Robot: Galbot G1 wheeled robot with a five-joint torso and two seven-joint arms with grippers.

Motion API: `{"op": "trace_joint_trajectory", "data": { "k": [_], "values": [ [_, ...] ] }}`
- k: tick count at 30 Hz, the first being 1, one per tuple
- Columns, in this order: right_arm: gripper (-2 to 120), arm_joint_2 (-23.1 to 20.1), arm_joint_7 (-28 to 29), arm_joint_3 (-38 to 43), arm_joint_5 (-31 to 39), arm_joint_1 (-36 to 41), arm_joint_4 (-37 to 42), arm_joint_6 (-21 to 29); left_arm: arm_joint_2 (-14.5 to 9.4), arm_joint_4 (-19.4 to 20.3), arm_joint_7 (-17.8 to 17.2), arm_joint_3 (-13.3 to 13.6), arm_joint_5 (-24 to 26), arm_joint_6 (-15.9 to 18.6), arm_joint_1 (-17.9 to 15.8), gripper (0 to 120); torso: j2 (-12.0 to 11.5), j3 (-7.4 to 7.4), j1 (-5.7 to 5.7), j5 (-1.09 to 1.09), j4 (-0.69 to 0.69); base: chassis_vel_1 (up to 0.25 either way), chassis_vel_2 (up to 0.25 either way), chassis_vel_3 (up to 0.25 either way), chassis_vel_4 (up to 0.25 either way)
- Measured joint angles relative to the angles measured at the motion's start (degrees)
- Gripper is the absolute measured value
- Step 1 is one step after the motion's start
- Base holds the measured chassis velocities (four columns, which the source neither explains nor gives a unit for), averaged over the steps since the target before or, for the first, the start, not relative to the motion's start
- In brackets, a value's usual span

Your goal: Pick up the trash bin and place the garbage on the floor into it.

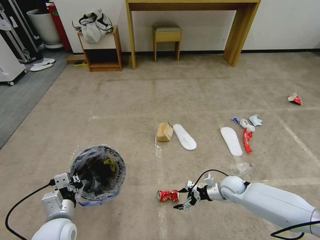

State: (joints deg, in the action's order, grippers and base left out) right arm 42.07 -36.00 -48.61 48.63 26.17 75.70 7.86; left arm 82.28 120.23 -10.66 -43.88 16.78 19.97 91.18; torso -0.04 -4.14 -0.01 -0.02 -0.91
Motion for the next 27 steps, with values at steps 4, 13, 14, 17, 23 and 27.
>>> {"op": "trace_joint_trajectory", "data": {
  "k": [4, 13, 14, 17, 23, 27],
  "values": [
    [100, -0.23, -0.04, 0.46, -0.37, -0.02, -1.41, -0.59, 0.05, -0.42, 0.13, 0.15, 0.00, -0.05, -0.27, 1, 0.00, 0.00, 0.00, 0.00, -0.01, 0.000, 0.000, 0.000, 0.000],
    [100, 1.53, -0.27, 1.79, -1.44, 0.08, -4.25, -1.09, -0.25, -0.94, 0.33, 0.71, -0.34, -0.18, -0.34, 1, 0.00, 0.00, 0.00, 0.01, 0.00, 0.000, 0.000, 0.000, 0.000],
    [100, 1.53, -0.27, 1.79, -1.44, 0.08, -4.25, -1.09, -0.25, -0.94, 0.33, 0.71, -0.34, -0.18, -0.34, 1, 0.00, 0.00, 0.00, 0.01, 0.00, 0.000, 0.000, 0.000, 0.000],
    [100, 2.22, -0.30, 1.71, -1.55, -0.17, -5.34, -1.09, -0.35, -1.19, 0.45, 0.91, -0.37, -0.18, -0.49, 1, 0.00, 0.00, 0.00, 0.00, 0.00, 0.000, 0.000, 0.000, 0.000],
    [100, 3.15, -0.93, -1.62, -2.87, -2.75, -6.36, -0.98, -0.52, -1.43, 0.79, 0.46, 0.21, -0.52, -0.52, 1, 0.00, 0.00, 0.00, 0.01, 0.00, 0.000, 0.000, 0.000, 0.000],
    [100, 3.68, -0.96, -2.90, -3.98, -3.75, -5.91, -0.81, -0.64, -1.54, 0.88, 0.25, 0.56, -0.67, -0.72, 1, 0.00, 0.00, 0.00, 0.01, 0.00, 0.000, 0.000, 0.000, 0.000]
  ]
}}
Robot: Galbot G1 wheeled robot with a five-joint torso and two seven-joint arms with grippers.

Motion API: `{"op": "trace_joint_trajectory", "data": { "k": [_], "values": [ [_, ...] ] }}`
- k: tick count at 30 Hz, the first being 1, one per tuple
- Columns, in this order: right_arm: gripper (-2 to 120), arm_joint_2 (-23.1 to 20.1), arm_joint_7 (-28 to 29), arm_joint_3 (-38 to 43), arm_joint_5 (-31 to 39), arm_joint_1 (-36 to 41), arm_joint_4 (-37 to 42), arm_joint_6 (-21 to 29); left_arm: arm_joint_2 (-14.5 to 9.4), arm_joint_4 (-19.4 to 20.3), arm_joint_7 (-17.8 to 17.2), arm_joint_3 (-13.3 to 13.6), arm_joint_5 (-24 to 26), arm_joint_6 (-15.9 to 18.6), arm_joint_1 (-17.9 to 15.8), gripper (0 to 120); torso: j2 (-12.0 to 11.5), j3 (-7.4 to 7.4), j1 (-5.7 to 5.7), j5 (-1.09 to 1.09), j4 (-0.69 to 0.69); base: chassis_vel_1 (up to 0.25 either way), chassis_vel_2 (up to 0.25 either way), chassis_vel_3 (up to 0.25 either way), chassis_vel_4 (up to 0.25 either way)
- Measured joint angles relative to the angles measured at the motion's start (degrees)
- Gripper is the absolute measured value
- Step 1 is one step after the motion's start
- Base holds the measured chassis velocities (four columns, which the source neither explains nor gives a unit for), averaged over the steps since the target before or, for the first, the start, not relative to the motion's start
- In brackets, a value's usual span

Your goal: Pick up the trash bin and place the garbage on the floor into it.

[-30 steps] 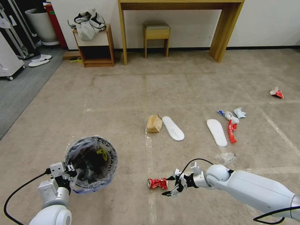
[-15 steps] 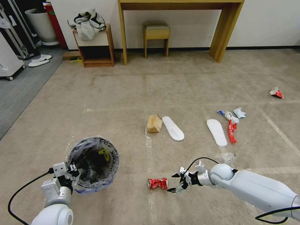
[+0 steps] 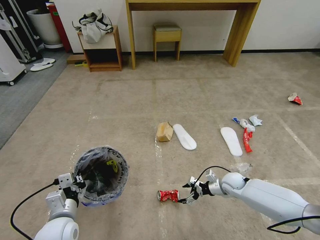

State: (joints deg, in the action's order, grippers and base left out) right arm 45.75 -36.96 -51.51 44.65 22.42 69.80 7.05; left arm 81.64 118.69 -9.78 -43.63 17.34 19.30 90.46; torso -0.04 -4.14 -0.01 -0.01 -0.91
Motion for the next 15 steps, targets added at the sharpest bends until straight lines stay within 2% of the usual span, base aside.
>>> {"op": "trace_joint_trajectory", "data": {
  "k": [15],
  "values": [
    [100, 3.66, 0.66, -5.70, -4.01, -3.60, -2.86, 0.35, -0.55, 0.25, 0.12, -1.38, 2.23, -0.54, -0.14, 1, 0.00, 0.00, 0.00, 0.00, 0.00, 0.000, 0.000, 0.000, 0.000]
  ]
}}
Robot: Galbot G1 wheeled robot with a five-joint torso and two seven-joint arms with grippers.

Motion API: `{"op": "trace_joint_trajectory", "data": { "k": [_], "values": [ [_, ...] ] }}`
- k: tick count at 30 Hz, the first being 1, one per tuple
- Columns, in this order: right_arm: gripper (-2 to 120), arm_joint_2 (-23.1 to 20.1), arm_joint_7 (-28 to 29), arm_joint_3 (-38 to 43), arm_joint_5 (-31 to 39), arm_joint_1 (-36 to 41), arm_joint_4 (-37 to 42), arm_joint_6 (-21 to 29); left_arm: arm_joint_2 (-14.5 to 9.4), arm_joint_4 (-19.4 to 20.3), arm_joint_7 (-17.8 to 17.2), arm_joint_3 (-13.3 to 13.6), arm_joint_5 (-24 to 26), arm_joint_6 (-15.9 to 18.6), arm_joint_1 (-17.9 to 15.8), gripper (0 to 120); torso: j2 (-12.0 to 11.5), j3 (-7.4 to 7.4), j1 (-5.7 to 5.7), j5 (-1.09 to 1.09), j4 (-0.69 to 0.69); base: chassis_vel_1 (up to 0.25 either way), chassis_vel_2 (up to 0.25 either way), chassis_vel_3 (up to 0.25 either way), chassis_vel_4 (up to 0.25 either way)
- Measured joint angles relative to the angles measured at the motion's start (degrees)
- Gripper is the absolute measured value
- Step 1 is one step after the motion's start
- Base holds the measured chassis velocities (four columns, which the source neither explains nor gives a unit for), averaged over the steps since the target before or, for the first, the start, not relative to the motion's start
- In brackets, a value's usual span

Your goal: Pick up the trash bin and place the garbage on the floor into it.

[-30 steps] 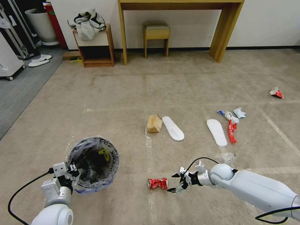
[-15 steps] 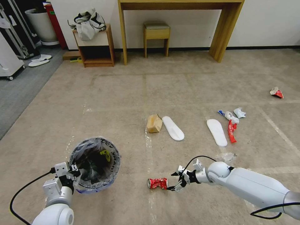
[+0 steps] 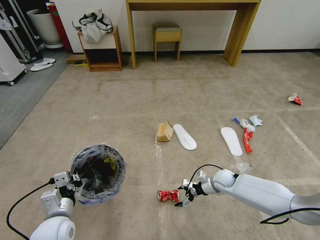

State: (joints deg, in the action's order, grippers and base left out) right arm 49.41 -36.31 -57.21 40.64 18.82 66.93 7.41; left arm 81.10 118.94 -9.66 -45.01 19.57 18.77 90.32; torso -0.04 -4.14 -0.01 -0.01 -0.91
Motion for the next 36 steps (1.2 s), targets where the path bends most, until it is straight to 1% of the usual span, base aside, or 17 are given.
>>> {"op": "trace_joint_trajectory", "data": {
  "k": [2, 12, 17, 21, 26, 33, 35, 36],
  "values": [
    [100, 0.91, 0.26, -0.65, -1.11, -0.11, -0.95, 0.00, -0.11, 0.05, 0.17, -0.22, 0.45, -0.15, 0.00, 1, 0.00, 0.00, 0.00, 0.00, 0.00, 0.000, 0.000, 0.000, 0.000],
    [100, 3.44, 1.70, -1.57, -1.31, -0.24, -1.41, 0.41, -0.13, 0.08, 0.45, -0.46, 0.90, -0.20, -0.01, 1, 0.00, 0.00, 0.00, 0.00, 0.00, 0.000, 0.000, 0.000, 0.000],
    [100, 3.64, 2.09, -1.75, -1.45, -0.40, -1.24, 0.47, 0.04, 0.10, 0.45, -0.49, 0.87, -0.24, 0.08, 1, 0.00, 0.00, 0.00, 0.00, 0.00, 0.000, 0.000, 0.000, 0.000],
    [100, 3.78, 2.33, -1.80, -3.05, -0.04, -1.83, 0.28, 0.47, 0.10, 0.45, -0.48, 0.59, -0.35, 0.24, 1, 0.00, 0.00, 0.00, 0.00, 0.00, 0.000, 0.000, 0.000, 0.000],
    [100, 4.55, 4.59, -1.43, -5.13, 1.64, -2.68, -0.70, 0.66, 0.28, 0.43, -0.48, 0.47, -0.46, 0.66, 1, 0.00, 0.00, 0.00, -0.02, 0.00, 0.000, 0.000, 0.000, 0.000],
    [100, 5.47, 6.81, -1.31, -5.47, 2.11, -2.71, -1.02, 0.85, 0.31, 0.42, -0.55, 0.38, -0.65, 0.86, 1, 0.00, 0.00, 0.00, 0.00, 0.00, 0.000, 0.000, 0.000, 0.000],
    [96, 5.66, 7.26, -1.29, -5.36, 2.14, -2.71, -1.04, 0.95, 0.42, 0.42, -0.54, 0.33, -0.77, 1.05, 1, 0.00, 0.00, 0.00, -0.01, 0.00, 0.000, 0.000, 0.000, 0.000],
    [96, 5.66, 7.26, -1.29, -5.36, 2.14, -2.71, -1.04, 0.95, 0.42, 0.42, -0.54, 0.33, -0.77, 1.05, 1, 0.00, 0.00, 0.00, -0.01, 0.00, 0.000, 0.000, 0.000, 0.000]
  ]
}}
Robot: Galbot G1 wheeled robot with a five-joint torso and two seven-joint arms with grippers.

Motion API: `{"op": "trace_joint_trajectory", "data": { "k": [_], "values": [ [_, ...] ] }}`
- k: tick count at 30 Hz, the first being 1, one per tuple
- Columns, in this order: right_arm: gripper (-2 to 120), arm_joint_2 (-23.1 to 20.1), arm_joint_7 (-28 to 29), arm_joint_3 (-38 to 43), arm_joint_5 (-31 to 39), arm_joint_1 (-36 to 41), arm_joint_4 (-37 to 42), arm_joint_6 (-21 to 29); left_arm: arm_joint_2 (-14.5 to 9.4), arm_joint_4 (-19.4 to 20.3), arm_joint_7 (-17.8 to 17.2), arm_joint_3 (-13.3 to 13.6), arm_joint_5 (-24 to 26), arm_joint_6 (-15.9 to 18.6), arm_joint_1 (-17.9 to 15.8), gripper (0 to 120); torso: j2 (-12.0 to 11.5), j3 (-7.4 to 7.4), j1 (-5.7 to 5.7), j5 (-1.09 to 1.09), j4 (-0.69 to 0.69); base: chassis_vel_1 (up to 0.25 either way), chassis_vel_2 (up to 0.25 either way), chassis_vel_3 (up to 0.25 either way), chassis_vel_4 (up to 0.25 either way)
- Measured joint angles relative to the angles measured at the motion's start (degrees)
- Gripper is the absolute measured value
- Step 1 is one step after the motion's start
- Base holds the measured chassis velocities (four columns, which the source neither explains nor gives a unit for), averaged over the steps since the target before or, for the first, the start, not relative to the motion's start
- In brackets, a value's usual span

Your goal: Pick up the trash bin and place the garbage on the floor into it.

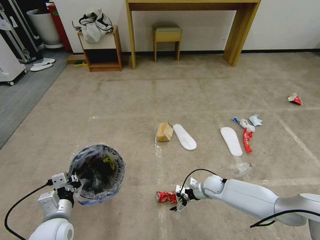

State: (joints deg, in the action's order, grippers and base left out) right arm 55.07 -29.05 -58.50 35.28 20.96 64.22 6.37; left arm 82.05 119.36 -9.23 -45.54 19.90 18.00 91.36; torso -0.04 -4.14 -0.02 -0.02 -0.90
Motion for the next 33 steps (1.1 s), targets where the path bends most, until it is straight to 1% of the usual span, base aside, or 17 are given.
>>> {"op": "trace_joint_trajectory", "data": {
  "k": [2, 3, 5, 6, 9, 11, 12, 13, 16, 18, 19, 22, 28, 29, 30, 32, 33],
  "values": [
    [84, 0.30, 0.59, 0.08, -0.42, 0.11, 0.08, 0.02, 0.09, 0.02, 0.05, 0.02, -0.01, -0.24, 0.26, 1, 0.00, 0.00, 0.00, 0.00, 0.00, 0.000, 0.000, 0.000, 0.000],
    [84, 0.30, 0.59, 0.08, -0.42, 0.11, 0.08, 0.02, 0.09, 0.02, 0.05, 0.02, -0.01, -0.24, 0.26, 1, 0.00, 0.00, 0.00, 0.00, 0.00, 0.000, 0.000, 0.000, 0.000],
    [74, 0.41, 0.76, 0.19, -1.04, 0.22, 0.25, 0.12, 0.06, 0.11, 0.08, -0.05, 0.08, -0.30, 0.39, 1, 0.00, 0.00, 0.00, 0.00, 0.00, 0.000, 0.000, 0.000, 0.000],
    [74, 0.41, 0.76, 0.19, -1.04, 0.22, 0.25, 0.12, 0.06, 0.11, 0.08, -0.05, 0.08, -0.30, 0.39, 1, 0.00, 0.00, 0.00, 0.00, 0.00, 0.000, 0.000, 0.000, 0.000],
    [60, 0.55, 1.25, 0.21, -1.21, 0.45, 0.59, 0.60, -0.04, 0.30, 0.15, -0.17, 0.21, -0.44, 0.60, 1, 0.00, 0.00, 0.00, 0.00, 0.00, 0.000, 0.000, 0.000, 0.000],
    [60, 0.56, 1.25, 0.21, -1.23, 0.45, 0.59, 0.61, -0.04, 0.31, 0.16, -0.17, 0.22, -0.44, 0.61, 1, 0.00, 0.00, 0.00, 0.00, 0.00, 0.000, 0.000, 0.000, 0.000],
    [49, 0.61, 1.28, 0.23, -1.40, 0.51, 0.62, 0.68, -0.06, 0.36, 0.18, -0.21, 0.27, -0.46, 0.68, 1, 0.00, 0.00, 0.00, 0.00, 0.00, 0.000, 0.000, 0.000, 0.000],
    [44, 0.76, 1.42, 0.34, -1.80, 0.63, 0.63, 0.86, -0.11, 0.44, 0.28, -0.30, 0.33, -0.55, 0.88, 1, 0.00, 0.00, 0.00, 0.00, 0.00, 0.000, 0.000, 0.000, 0.000],
    [42, 0.79, 1.45, 0.37, -1.86, 0.66, 0.63, 0.90, -0.12, 0.45, 0.29, -0.31, 0.34, -0.56, 0.91, 1, 0.00, 0.00, 0.00, 0.00, 0.00, 0.000, 0.000, 0.000, 0.000],
    [33, 0.88, 2.37, 0.63, -2.03, 0.81, 1.15, 1.37, -0.29, 0.54, 0.44, -0.43, 0.57, -0.72, 1.19, 1, 0.01, 0.01, 0.00, 0.02, -0.01, 0.000, 0.000, 0.000, 0.000],
    [32, 0.89, 2.83, 0.80, -2.03, 0.94, 1.33, 1.46, -0.39, 0.57, 0.56, -0.48, 0.70, -0.76, 1.23, 1, 0.01, 0.01, 0.00, 0.04, -0.01, 0.000, 0.000, 0.000, 0.000],
    [32, 0.86, 3.09, 0.87, -2.01, 1.03, 1.45, 1.54, -0.44, 0.57, 0.58, -0.50, 0.76, -0.80, 1.24, 1, 0.01, 0.01, 0.00, 0.04, -0.01, 0.000, 0.000, 0.000, 0.000],
    [32, 0.06, 5.81, 2.22, -1.46, 2.19, 3.15, 1.98, -0.85, 0.38, 0.86, -0.25, 0.95, -0.96, 1.16, 1, 0.01, -0.01, 0.00, -0.01, 0.00, 0.000, 0.000, 0.000, 0.000],
    [27, -0.45, 6.80, 3.38, -1.23, 2.30, 3.86, 2.16, -1.25, 0.19, 0.96, -0.06, 0.94, -0.96, 0.95, 1, 0.01, -0.01, 0.00, -0.02, 0.01, 0.000, 0.000, 0.000, 0.000],
    [27, -0.45, 6.80, 3.38, -1.23, 2.30, 3.86, 2.16, -1.25, 0.19, 0.96, -0.06, 0.94, -0.96, 0.95, 1, 0.01, -0.01, 0.00, -0.02, 0.01, 0.000, 0.000, 0.000, 0.000],
    [20, -1.36, 7.35, 5.19, -0.80, 2.32, 5.41, 2.26, -2.03, 0.01, 1.08, 0.34, 0.91, -0.80, 0.47, 1, 0.00, -0.01, 0.00, -0.02, 0.01, 0.000, 0.000, 0.000, 0.000],
    [20, -1.36, 7.35, 5.19, -0.80, 2.32, 5.41, 2.26, -2.03, 0.01, 1.08, 0.34, 0.91, -0.80, 0.47, 1, 0.00, -0.01, 0.00, -0.02, 0.01, 0.000, 0.000, 0.000, 0.000]
  ]
}}
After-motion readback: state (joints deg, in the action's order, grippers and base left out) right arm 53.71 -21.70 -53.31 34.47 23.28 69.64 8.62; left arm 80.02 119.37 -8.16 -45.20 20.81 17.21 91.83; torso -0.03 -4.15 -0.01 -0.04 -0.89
